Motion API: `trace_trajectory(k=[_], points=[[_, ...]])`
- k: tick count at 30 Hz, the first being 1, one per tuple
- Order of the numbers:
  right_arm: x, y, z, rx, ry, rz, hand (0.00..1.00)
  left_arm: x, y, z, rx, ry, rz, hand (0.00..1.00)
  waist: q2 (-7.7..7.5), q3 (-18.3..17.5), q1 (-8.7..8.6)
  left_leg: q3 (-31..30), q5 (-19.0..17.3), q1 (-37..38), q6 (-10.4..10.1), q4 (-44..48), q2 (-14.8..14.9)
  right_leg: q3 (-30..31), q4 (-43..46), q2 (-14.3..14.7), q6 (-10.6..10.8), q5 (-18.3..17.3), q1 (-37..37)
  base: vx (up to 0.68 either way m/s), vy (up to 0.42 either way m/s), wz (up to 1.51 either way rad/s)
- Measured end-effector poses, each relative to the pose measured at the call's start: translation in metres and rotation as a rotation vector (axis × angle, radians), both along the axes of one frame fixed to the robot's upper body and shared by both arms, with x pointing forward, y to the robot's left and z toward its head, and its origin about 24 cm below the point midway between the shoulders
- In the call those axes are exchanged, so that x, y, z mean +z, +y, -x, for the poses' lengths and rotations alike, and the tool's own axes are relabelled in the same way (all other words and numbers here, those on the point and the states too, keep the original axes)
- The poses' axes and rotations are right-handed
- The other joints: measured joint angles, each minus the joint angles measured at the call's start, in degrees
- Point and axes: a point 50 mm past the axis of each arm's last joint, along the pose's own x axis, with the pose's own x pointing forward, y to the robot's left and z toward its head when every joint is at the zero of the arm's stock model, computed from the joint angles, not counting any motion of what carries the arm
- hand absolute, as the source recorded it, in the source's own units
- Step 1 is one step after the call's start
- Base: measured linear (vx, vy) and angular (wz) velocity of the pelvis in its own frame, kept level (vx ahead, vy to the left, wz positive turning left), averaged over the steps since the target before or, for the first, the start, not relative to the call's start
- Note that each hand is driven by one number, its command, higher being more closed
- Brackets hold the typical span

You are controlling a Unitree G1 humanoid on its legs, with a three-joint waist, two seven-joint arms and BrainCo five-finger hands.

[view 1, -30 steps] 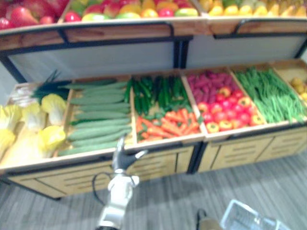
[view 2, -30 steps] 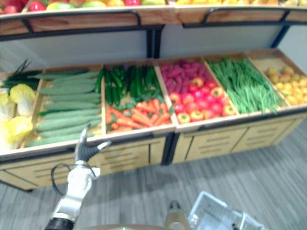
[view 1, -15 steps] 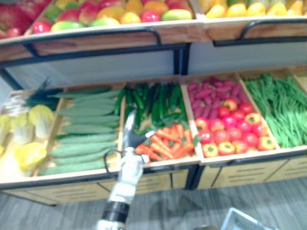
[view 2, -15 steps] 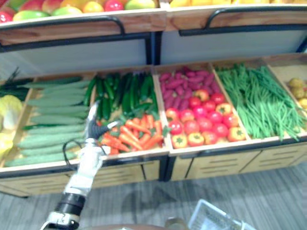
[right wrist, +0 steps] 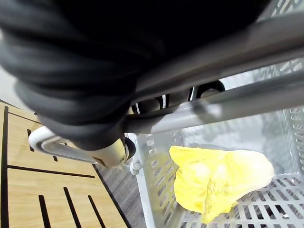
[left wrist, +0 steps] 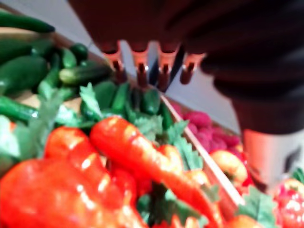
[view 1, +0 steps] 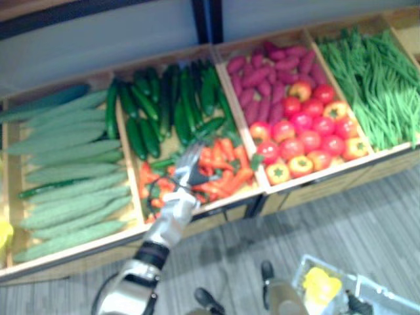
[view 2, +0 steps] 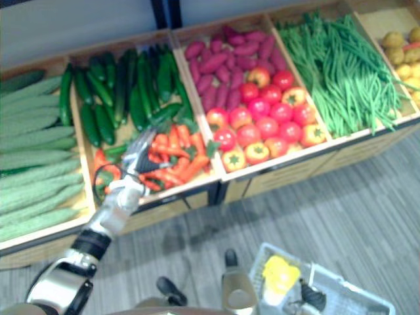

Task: Pick vegetable in the basket

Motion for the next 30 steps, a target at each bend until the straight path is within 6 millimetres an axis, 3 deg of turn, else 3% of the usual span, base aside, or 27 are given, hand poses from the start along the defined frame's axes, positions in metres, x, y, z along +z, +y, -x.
trace_trajectory(k=[7, 8, 12, 18, 23, 27, 30], points=[[0.033, -0.008, -0.057, 0.099, -0.186, 0.095, 1.0, 0.01, 0.027, -0.019, 0.075, 0.01, -0.147, 0.0, 0.4, 6.81, -0.06, 2.43, -0.05, -4.28, 0.01, 1.76, 0.23, 2.1, 1.24, 0.12, -0.28, 0.87, -5.65, -0.03, -0.016, -0.13], [0.039, -0.011, -0.064, 0.113, -0.205, 0.116, 1.0, 0.014, 0.031, -0.021, 0.092, -0.004, -0.148, 1.0, 0.59, 7.86, 0.01, 2.87, -0.06, -4.6, 0.01, 1.98, 0.41, 2.65, 1.2, 0.39, -0.28, 1.15, -6.17, -0.03, -0.027, -0.16], [0.05, -0.016, -0.077, 0.148, -0.241, 0.151, 1.0, 0.018, 0.037, -0.024, 0.122, -0.009, -0.143, 1.0, 1.39, 8.75, 0.19, 4.56, -0.46, -5.44, 0.05, 3.16, 1.28, 4.19, 0.27, 1.28, -0.48, 2.33, -7.16, -0.02, -0.039, -0.24], [0.067, -0.028, -0.097, 0.177, -0.296, 0.199, 1.0, 0.049, 0.058, -0.038, 0.189, -0.067, -0.195, 1.0, 1.76, 9.71, 0.29, 6.46, -0.36, -7.03, 0.45, 3.44, 2.13, 5.83, -1.91, 2.44, -0.71, 4.54, -8.85, -0.05, -0.066, -0.16], [0.072, -0.028, -0.094, 0.181, -0.319, 0.209, 1.0, 0.063, 0.056, -0.042, 0.177, -0.082, -0.224, 1.0, 1.75, 9.71, -0.53, 5.33, -0.34, -6.91, 0.49, 3.31, 2.23, 4.69, -2.99, 2.13, -0.59, 4.84, -7.43, 0.0, -0.043, 0.09], [0.063, -0.02, -0.076, 0.16, -0.3, 0.188, 1.0, 0.068, 0.037, -0.028, 0.096, -0.152, -0.229, 1.0, 1.49, 9.78, -0.02, 3.2, -0.3, -4.48, 0.48, 3.62, 2.85, 2.08, -3.78, 2.07, -0.59, 4.81, -3.29, 0.07, -0.018, 0.27], [0.052, -0.012, -0.061, 0.132, -0.265, 0.16, 1.0, 0.095, 0.026, 0.002, 0.031, -0.344, -0.205, 1.0, 0.85, 9.44, 1.55, -4.45, -0.69, -2.11, 1.01, 7.66, 3.34, 1.57, -2.12, 1.93, -0.9, 4.42, 0.79, 0.1, -0.033, 0.19]])
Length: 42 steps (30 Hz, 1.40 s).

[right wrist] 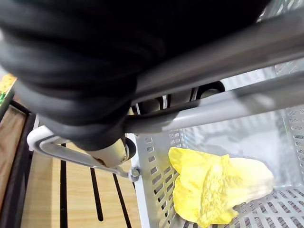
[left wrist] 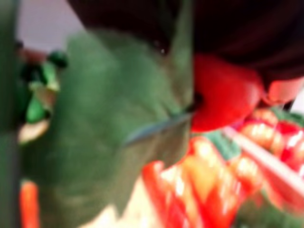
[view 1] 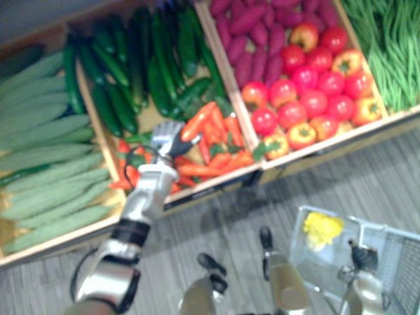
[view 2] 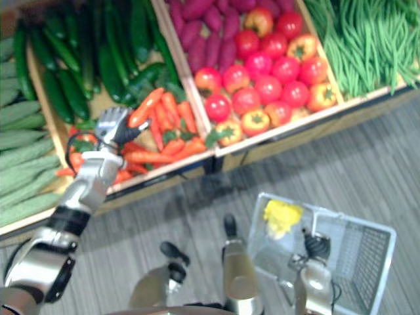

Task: Pick vegetable in the basket

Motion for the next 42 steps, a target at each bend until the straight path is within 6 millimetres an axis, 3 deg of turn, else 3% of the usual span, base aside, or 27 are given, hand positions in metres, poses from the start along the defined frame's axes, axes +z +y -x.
trace_trajectory(k=[1, 2, 4, 5, 7, 11, 13, 15, 16, 17, 18, 19, 21, 23, 24, 25, 26, 27, 28, 29, 32, 34, 35, 36, 38, 40, 42], points=[[-0.003, 0.002, 0.002, -0.001, 0.008, -0.009, 1.0, 0.005, 0.002, 0.01, -0.007, -0.043, 0.017, 1.0, -0.79, -0.39, 0.53, -5.09, -0.13, -0.08, 0.18, 2.49, 0.05, 0.53, 0.59, 0.08, -0.19, -0.15, 0.69, 0.09, -0.067, -0.44], [-0.005, 0.003, 0.003, 0.009, 0.023, -0.014, 1.0, 0.009, 0.013, 0.028, 0.022, -0.111, 0.052, 1.0, -1.3, -1.6, 2.08, -15.94, -1.79, -0.31, 0.31, 6.5, 0.02, 3.28, 0.87, 0.39, -0.16, -0.22, 1.67, 0.06, -0.05, -0.61], [-0.007, 0.002, 0.004, 0.035, 0.046, 0.007, 1.0, 0.005, 0.026, 0.04, 0.07, -0.139, 0.074, 1.0, -1.13, -4.18, 3.27, -23.33, -5.38, -0.4, -1.59, 8.11, -0.11, 5.48, 0.4, 1.13, 0.17, -1.7, 1.54, 0.03, 0.056, -0.82], [-0.007, 0.0, 0.001, 0.044, 0.053, 0.014, 1.0, -0.003, 0.031, 0.043, 0.097, -0.131, 0.096, 1.0, -0.32, -5.84, 3.16, -26.12, -8.6, 0.38, -3.08, 7.51, 0.3, 6.19, -0.19, 2.04, 0.68, -2.47, 1.48, 0.01, 0.114, -0.6], [-0.007, 0.0, 0.0, 0.047, 0.051, 0.01, 1.0, -0.012, 0.026, 0.042, 0.078, -0.098, 0.12, 1.0, -0.61, -6.71, 1.92, -25.99, -9.74, 2.27, -4.14, 4.68, -0.05, 6.67, -0.18, 2.46, 1.32, -2.07, 1.55, -0.05, 0.11, -0.22], [-0.011, 0.015, 0.0, 0.083, 0.059, -0.014, 1.0, -0.042, -0.007, 0.049, -0.041, 0.008, 0.157, 1.0, -4.44, -8.98, 1.45, -22.32, -10.46, 7.26, -3.72, -0.14, -3.18, 11.4, -0.7, 1.4, 3.36, 0.04, 1.57, -0.09, 0.137, -0.47], [-0.01, 0.02, 0.0, 0.087, 0.054, -0.018, 1.0, -0.053, -0.027, 0.053, -0.111, 0.051, 0.181, 1.0, -5.05, -9.35, 1.43, -19.83, -11.41, 7.91, -2.79, 1.24, -3.93, 11.46, -2.19, 0.56, 3.27, 2.64, 2.02, -0.12, 0.118, -0.69], [-0.004, 0.024, -0.006, 0.106, 0.029, -0.004, 1.0, -0.064, -0.044, 0.061, -0.171, 0.091, 0.222, 1.0, -4.78, -9.42, 1.42, -16.76, -12.62, 7.78, -1.71, 3.89, -3.55, 5.93, -4.96, 0.27, -1.19, 8.14, 2.22, -0.17, 0.077, -0.94], [0.004, 0.027, -0.014, 0.125, -0.007, 0.009, 1.0, -0.068, -0.056, 0.064, -0.217, 0.119, 0.242, 1.0, -3.82, -9.88, 1.72, -13.98, -12.53, 6.95, -0.96, 3.45, -2.17, 1.02, -8.03, 0.49, -4.72, 10.91, 2.46, -0.17, 0.016, -0.79], [0.007, 0.03, -0.017, 0.135, -0.023, 0.016, 1.0, -0.069, -0.061, 0.065, -0.241, 0.131, 0.25, 1.0, -3.86, -9.75, 1.54, -12.83, -12.43, 7.07, -0.73, 3.65, -2.24, -2.75, -4.9, -0.24, -5.56, 8.2, 1.93, -0.23, 0.037, -0.96], [0.011, 0.033, -0.022, 0.152, -0.04, 0.023, 1.0, -0.076, -0.067, 0.069, -0.263, 0.172, 0.266, 1.0, -3.86, -9.8, 1.25, -10.03, -12.29, 7.6, -0.52, 3.85, -2.17, -10.02, 3.65, -2.09, -6.04, 1.19, 0.67, -0.15, 0.035, -0.99], [0.011, 0.037, -0.025, 0.17, -0.042, 0.023, 1.0, -0.085, -0.069, 0.073, -0.277, 0.224, 0.293, 1.0, -3.35, -10.12, 1.41, -7.61, -12.27, 8.06, -0.5, 4.16, -2.04, -15.15, 9.12, -4.18, -5.12, -3.29, 0.81, -0.15, 0.035, -1.09], [0.014, 0.046, -0.033, 0.201, -0.054, 0.022, 1.0, -0.097, -0.071, 0.08, -0.287, 0.29, 0.313, 1.0, -4.35, -11.18, 1.55, -3.52, -12.3, 8.29, -0.48, 6.1, -2.08, -24.01, 12.42, -8.12, -5.27, -7.25, 1.35, -0.1, -0.012, -1.25], [0.024, 0.053, -0.052, 0.305, -0.079, 0.069, 1.0, -0.109, -0.069, 0.083, -0.283, 0.371, 0.335, 1.0, -4.16, -11.11, 1.46, -3.57, -13.83, 7.2, 1.46, 7.51, -3.0, -26.99, 10.1, -5.73, -7.81, -3.35, 0.28, -0.18, -0.053, -1.69], [0.032, 0.064, -0.067, 0.393, -0.104, 0.102, 1.0, -0.115, -0.072, 0.084, -0.297, 0.409, 0.338, 1.0, -2.77, -11.76, 2.59, -4.02, -14.57, 6.72, 2.05, 5.08, -4.8, -25.28, 2.14, -0.77, -7.15, 3.23, 0.46, -0.2, -0.032, -2.52], [0.039, 0.078, -0.08, 0.446, -0.142, 0.104, 1.0, -0.122, -0.075, 0.089, -0.311, 0.444, 0.362, 1.0, -1.65, -13.44, 5.03, 1.35, -13.34, 7.57, 2.34, 2.6, -3.76, -32.81, 7.35, -2.2, -10.14, -3.96, 0.43, -0.14, -0.053, -2.68], [0.043, 0.092, -0.085, 0.5, -0.162, 0.107, 1.0, -0.128, -0.077, 0.091, -0.317, 0.482, 0.407, 1.0, -2.73, -14.26, 4.24, 4.76, -12.69, 8.2, 1.61, 3.11, -3.75, -39.78, 14.52, -7.45, -8.38, -11.39, 2.56, -0.06, -0.094, -1.99], [0.043, 0.096, -0.086, 0.515, -0.165, 0.103, 1.0, -0.131, -0.08, 0.093, -0.332, 0.503, 0.416, 1.0, -3.21, -14.48, 4.37, 6.16, -12.59, 8.41, 1.42, 3.47, -3.86, -40.66, 14.26, -8.73, -6.02, -13.09, 3.61, -0.03, -0.134, -1.31], [0.044, 0.103, -0.09, 0.547, -0.17, 0.103, 1.0, -0.136, -0.083, 0.094, -0.338, 0.529, 0.434, 1.0, -3.51, -14.62, 4.91, 8.52, -12.4, 8.49, 1.1, 4.26, -3.62, -40.25, 11.97, -7.6, -5.93, -12.22, 3.38, -0.02, -0.211, -1.44], [0.045, 0.114, -0.091, 0.599, -0.164, 0.1, 1.0, -0.148, -0.087, 0.098, -0.333, 0.588, 0.447, 1.0, -2.44, -15.31, 4.82, 10.37, -11.21, 8.42, 1.24, 3.82, -2.34, -37.26, 5.08, -2.41, -7.7, -8.52, 3.97, -0.02, -0.177, -1.32], [0.046, 0.133, -0.089, 0.687, -0.173, 0.085, 1.0, -0.165, -0.097, 0.105, -0.346, 0.673, 0.453, 1.0, -2.34, -15.34, 5.31, 11.17, -11.31, 10.34, 0.08, 7.3, 1.3, -30.79, -2.65, 3.63, -9.3, -4.9, 6.82, 0.02, -0.207, -1.4], [0.052, 0.143, -0.089, 0.738, -0.202, 0.085, 1.0, -0.176, -0.105, 0.11, -0.355, 0.726, 0.458, 1.0, -2.47, -15.28, 4.6, 5.95, -13.28, 9.54, 0.53, 14.36, 3.27, -26.33, -4.61, 5.75, -9.29, -4.13, 8.18, 0.01, -0.069, -1.19], [0.055, 0.151, -0.09, 0.79, -0.219, 0.087, 1.0, -0.182, -0.106, 0.114, -0.344, 0.752, 0.471, 1.0, -2.53, -15.27, 5.11, -2.23, -15.71, 7.33, 0.98, 18.75, 2.61, -22.46, -5.32, 6.8, -9.46, -3.39, 8.28, 0.0, -0.018, -1.46], [0.056, 0.156, -0.09, 0.812, -0.223, 0.08, 1.0, -0.185, -0.106, 0.115, -0.338, 0.765, 0.475, 1.0, -2.53, -15.27, 5.44, -7.51, -16.8, 5.96, 0.87, 19.73, 1.24, -20.61, -5.75, 7.14, -9.04, -3.41, 8.27, -0.03, 0.0, -1.76], [0.055, 0.167, -0.087, 0.858, -0.229, 0.039, 1.0, -0.195, -0.105, 0.12, -0.313, 0.803, 0.475, 1.0, -2.5, -15.27, 6.07, -25.3, -19.34, 1.98, 0.49, 18.23, -4.96, -14.96, -7.94, 8.39, -7.34, -2.11, 8.64, -0.04, -0.013, -1.58], [0.054, 0.171, -0.086, 0.877, -0.229, 0.015, 1.0, -0.2, -0.108, 0.122, -0.304, 0.827, 0.465, 1.0, -2.5, -15.21, 5.96, -29.37, -18.37, 0.83, 0.79, 14.89, -5.68, -13.99, -8.7, 8.8, -7.21, -1.12, 9.49, -0.02, 0.011, -0.9], [0.052, 0.168, -0.083, 0.877, -0.222, 0.011, 1.0, -0.205, -0.112, 0.123, -0.304, 0.853, 0.456, 1.0, -2.18, -15.25, 5.06, -28.43, -15.13, 0.27, 1.22, 11.62, -5.41, -13.56, -9.1, 9.35, -7.86, -0.61, 10.41, -0.01, 0.061, -0.31]])
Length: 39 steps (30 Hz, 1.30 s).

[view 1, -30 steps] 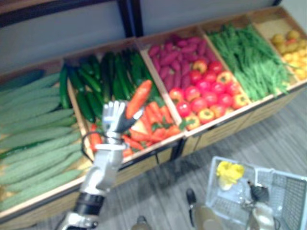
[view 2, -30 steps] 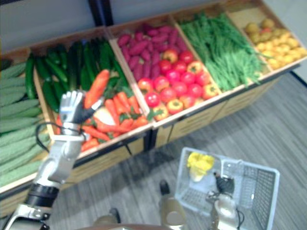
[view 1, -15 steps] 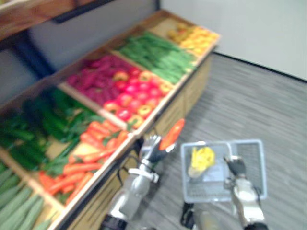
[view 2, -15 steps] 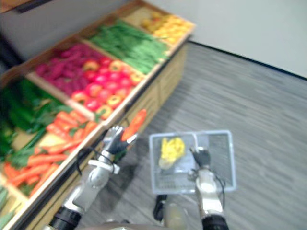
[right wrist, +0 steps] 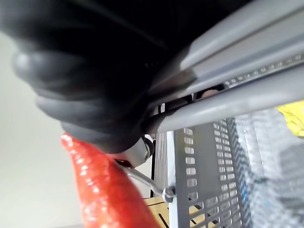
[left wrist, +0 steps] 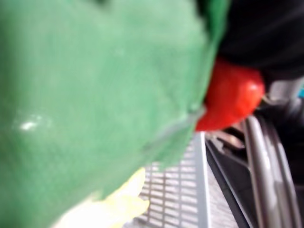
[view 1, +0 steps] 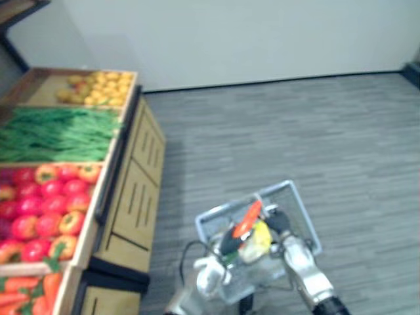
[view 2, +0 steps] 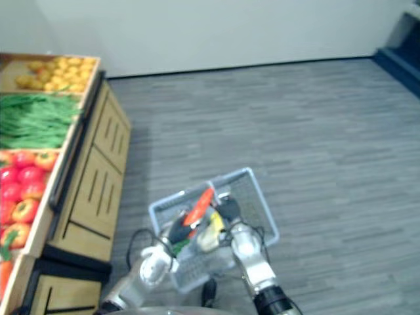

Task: Pick vegetable in the basket

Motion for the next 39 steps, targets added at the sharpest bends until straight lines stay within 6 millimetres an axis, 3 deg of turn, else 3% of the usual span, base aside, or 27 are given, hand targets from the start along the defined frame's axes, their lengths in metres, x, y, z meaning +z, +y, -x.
trace_trajectory(k=[4, 5, 10, 16, 21, 23, 24, 27, 29, 30, 31, 35, 38, 39], points=[[0.014, -0.005, 0.008, -0.015, -0.051, -0.058, 1.0, -0.01, -0.002, -0.003, -0.012, 0.036, -0.055, 1.0, -0.71, -0.1, -0.62, 2.97, 4.9, 2.24, 0.46, -8.34, -1.73, 2.69, 0.83, -0.75, 0.56, 0.37, -1.58, 0.02, 0.135, -0.27], [0.017, -0.005, 0.008, -0.012, -0.065, -0.064, 1.0, -0.012, -0.003, -0.003, -0.023, 0.042, -0.07, 0.0, -0.73, -0.1, -0.67, 3.42, 5.36, 2.43, 0.69, -9.07, -2.14, 3.01, 1.72, -1.0, 0.54, 0.37, -2.29, 0.03, 0.154, -0.3], [0.026, 0.007, 0.008, 0.04, -0.091, -0.119, 1.0, -0.018, -0.012, -0.009, -0.1, 0.052, -0.161, 0.0, -1.5, 0.27, -0.79, 5.7, 6.32, 4.23, 1.48, -10.81, -3.71, 5.07, 5.06, -2.3, 0.3, 0.66, -3.72, -0.01, 0.133, -0.22], [0.021, 0.016, 0.017, 0.096, -0.056, -0.188, 1.0, -0.029, 0.007, -0.012, -0.039, 0.096, -0.242, 0.0, -1.95, 0.45, -0.77, 8.69, 5.7, 5.95, 2.47, -11.95, -4.29, 7.82, -6.81, -2.08, 4.04, 6.33, 2.38, -0.03, 0.132, -0.2], [0.006, 0.003, 0.024, 0.034, -0.003, -0.175, 1.0, -0.022, 0.016, -0.02, 0.021, 0.068, -0.239, 0.0, -1.9, 0.42, -0.86, 8.5, 5.45, 6.06, 2.68, -12.06, -4.74, 7.25, -7.71, -2.63, 4.33, 6.51, 2.78, 0.0, 0.089, 0.05], [-0.016, -0.025, 0.024, -0.124, 0.071, -0.133, 1.0, 0.011, 0.016, -0.031, 0.062, -0.065, -0.138, 0.0, -1.54, 0.31, -0.72, 7.55, 5.48, 6.01, 2.71, -12.38, -4.99, 6.03, -7.69, -2.86, 4.2, 6.4, 2.83, 0.04, 0.061, 0.19], [-0.023, -0.034, 0.024, -0.16, 0.095, -0.106, 1.0, 0.017, 0.015, -0.03, 0.055, -0.079, -0.101, 0.0, -1.24, 0.2, -0.73, 7.12, 5.5, 5.97, 2.74, -12.68, -5.1, 5.59, -7.67, -2.97, 4.19, 6.4, 2.85, 0.05, 0.063, 0.3], [-0.057, -0.08, 0.037, -0.402, 0.271, -0.015, 1.0, 0.063, 0.015, -0.031, 0.092, -0.201, 0.181, 0.0, 0.51, -0.66, -0.61, 4.94, 5.75, 5.93, 3.04, -13.64, -5.73, 3.28, -7.39, -3.57, 3.91, 6.59, 3.07, 0.07, 0.085, 0.37], [-0.067, -0.112, 0.042, -0.576, 0.348, 0.017, 1.0, 0.105, 0.044, -0.041, 0.15, -0.301, 0.423, 0.0, 2.23, -0.88, -0.64, 3.42, 6.02, 5.97, 3.38, -14.05, -6.32, 1.34, -7.4, -4.21, 3.91, 6.59, 3.48, 0.04, 0.113, 0.35], [-0.069, -0.116, 0.043, -0.595, 0.359, 0.024, 1.0, 0.109, 0.047, -0.041, 0.152, -0.309, 0.459, 0.0, 2.4, -0.93, -0.65, 3.26, 6.02, 6.02, 3.38, -14.05, -6.37, 1.06, -7.4, -4.29, 3.91, 6.59, 3.61, 0.02, 0.121, 0.37], [-0.074, -0.133, 0.053, -0.663, 0.404, 0.054, 1.0, 0.124, 0.061, -0.044, 0.16, -0.329, 0.601, 0.0, 2.84, -1.21, -0.56, 2.25, 6.03, 6.17, 3.4, -14.05, -6.65, 0.11, -7.43, -4.65, 3.92, 6.59, 4.14, 0.01, 0.099, 0.28], [-0.086, -0.161, 0.073, -0.797, 0.506, 0.065, 1.0, 0.136, 0.081, -0.046, 0.166, -0.301, 0.863, 0.0, 2.85, -1.24, -0.48, 0.12, 6.57, 6.35, 4.21, -14.51, -7.6, -2.3, -7.5, -5.67, 3.93, 6.59, 4.94, -0.02, 0.088, 0.32], [-0.093, -0.174, 0.088, -0.856, 0.567, 0.07, 1.0, 0.124, 0.09, -0.046, 0.204, -0.23, 0.958, 0.0, 2.81, -1.23, -0.53, -0.17, 7.01, 6.82, 4.88, -15.11, -8.32, -2.69, -7.79, -6.32, 3.96, 6.6, 5.27, -0.04, 0.073, 0.07], [-0.095, -0.177, 0.092, -0.866, 0.582, 0.072, 1.0, 0.108, 0.094, -0.047, 0.25, -0.182, 0.925, 0.0, 2.68, -1.36, -0.64, -0.4, 7.36, 7.03, 5.1, -15.7, -8.53, -2.89, -7.8, -6.47, 3.99, 6.59, 5.34, -0.05, 0.05, 0.08]])
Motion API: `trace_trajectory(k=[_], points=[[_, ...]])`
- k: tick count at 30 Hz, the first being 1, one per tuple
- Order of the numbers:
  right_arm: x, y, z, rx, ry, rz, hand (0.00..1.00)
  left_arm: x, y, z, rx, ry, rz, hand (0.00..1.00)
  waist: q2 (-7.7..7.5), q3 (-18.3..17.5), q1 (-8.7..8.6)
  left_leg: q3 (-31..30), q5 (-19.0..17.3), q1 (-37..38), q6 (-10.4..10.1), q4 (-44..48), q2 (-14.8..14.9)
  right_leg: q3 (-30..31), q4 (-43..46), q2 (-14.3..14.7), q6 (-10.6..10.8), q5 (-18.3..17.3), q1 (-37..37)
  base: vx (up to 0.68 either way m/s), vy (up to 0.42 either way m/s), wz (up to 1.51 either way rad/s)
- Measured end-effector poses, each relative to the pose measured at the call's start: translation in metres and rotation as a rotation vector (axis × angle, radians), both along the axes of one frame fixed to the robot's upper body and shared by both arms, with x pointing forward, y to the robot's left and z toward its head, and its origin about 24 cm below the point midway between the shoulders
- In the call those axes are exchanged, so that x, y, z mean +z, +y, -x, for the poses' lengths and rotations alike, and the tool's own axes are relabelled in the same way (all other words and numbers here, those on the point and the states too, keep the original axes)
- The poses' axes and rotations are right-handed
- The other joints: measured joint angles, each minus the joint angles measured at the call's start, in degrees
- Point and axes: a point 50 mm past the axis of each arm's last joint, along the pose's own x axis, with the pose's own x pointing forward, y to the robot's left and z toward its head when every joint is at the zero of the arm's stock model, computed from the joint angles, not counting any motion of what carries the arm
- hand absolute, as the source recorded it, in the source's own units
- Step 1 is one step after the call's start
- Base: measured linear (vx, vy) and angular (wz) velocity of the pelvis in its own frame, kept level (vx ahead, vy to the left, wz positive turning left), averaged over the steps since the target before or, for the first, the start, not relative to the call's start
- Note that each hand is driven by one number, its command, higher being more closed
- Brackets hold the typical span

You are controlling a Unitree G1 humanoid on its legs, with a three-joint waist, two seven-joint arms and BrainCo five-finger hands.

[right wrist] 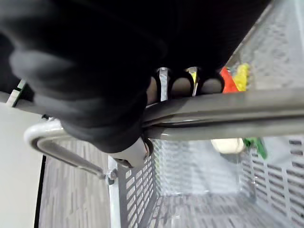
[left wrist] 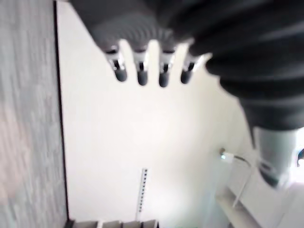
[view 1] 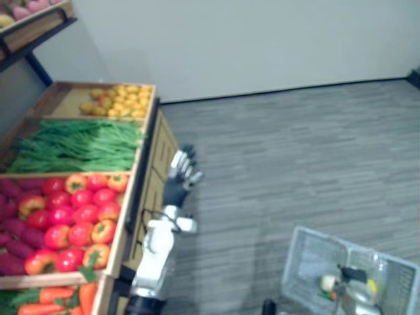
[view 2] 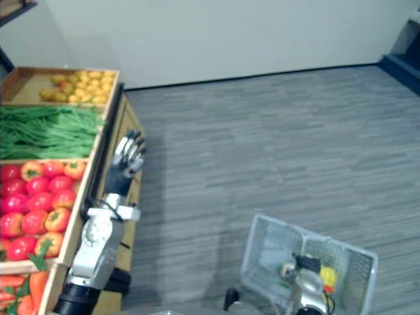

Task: Pick vegetable in the basket

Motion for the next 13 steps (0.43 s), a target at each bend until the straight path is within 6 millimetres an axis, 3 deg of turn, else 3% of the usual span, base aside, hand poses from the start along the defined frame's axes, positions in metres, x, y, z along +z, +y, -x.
trace_trajectory(k=[3, 5, 7, 9, 13], points=[[-0.006, -0.001, 0.008, -0.017, 0.035, -0.018, 1.0, -0.06, 0.01, 0.004, 0.04, 0.271, -0.149, 0.0, -0.78, -0.35, -0.11, -0.35, 0.32, -0.02, -0.08, -0.29, -0.16, -0.5, -0.01, -0.17, 0.04, -0.02, -0.01, -0.06, 0.036, 0.07], [-0.013, 0.002, 0.016, -0.023, 0.078, -0.041, 1.0, -0.122, 0.027, 0.027, 0.086, 0.592, -0.314, 0.0, -1.35, -0.58, -0.14, -0.27, 0.4, 0.04, -0.34, -0.75, -0.09, -0.44, -0.01, -0.07, 0.28, -0.18, -0.13, -0.05, 0.012, -0.04], [-0.018, 0.005, 0.021, -0.016, 0.1, -0.068, 1.0, -0.167, 0.045, 0.061, 0.137, 0.864, -0.438, 0.0, -1.45, -0.58, -0.12, 0.61, 0.49, 0.29, -0.48, -1.08, 0.03, 0.32, -0.01, 0.13, 0.29, -0.19, -0.33, -0.02, 0.011, -0.18], [-0.021, 0.008, 0.025, -0.019, 0.118, -0.089, 1.0, -0.192, 0.059, 0.092, 0.171, 1.056, -0.505, 0.0, -1.58, -0.53, -0.11, 1.4, 0.45, 1.01, -0.55, -1.11, 0.2, 1.08, -0.01, 0.42, 0.3, -0.19, -0.1, 0.01, 0.01, -0.22], [-0.024, 0.007, 0.03, -0.037, 0.129, -0.105, 1.0, -0.209, 0.077, 0.132, 0.231, 1.247, -0.551, 0.0, -1.9, -0.46, 0.02, 2.73, 0.25, 1.63, -0.82, -1.03, 0.35, 2.63, -0.01, 0.67, 0.29, -0.18, 0.02, 0.01, 0.021, -0.16]])
